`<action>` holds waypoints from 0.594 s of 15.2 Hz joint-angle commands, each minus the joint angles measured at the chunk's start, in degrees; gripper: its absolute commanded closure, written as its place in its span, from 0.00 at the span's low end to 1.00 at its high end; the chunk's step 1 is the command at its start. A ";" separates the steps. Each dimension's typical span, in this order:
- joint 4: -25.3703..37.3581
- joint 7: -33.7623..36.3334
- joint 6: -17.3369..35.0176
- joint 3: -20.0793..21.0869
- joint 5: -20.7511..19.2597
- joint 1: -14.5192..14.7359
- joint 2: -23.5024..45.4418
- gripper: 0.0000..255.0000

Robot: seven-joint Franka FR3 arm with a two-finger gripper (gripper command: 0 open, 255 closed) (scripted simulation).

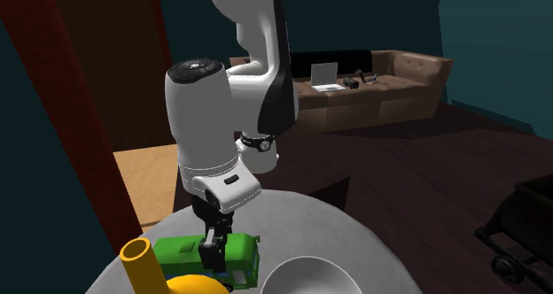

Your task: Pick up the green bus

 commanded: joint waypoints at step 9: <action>1.94 7.67 -7.44 -0.14 -10.48 -0.15 -8.56 1.00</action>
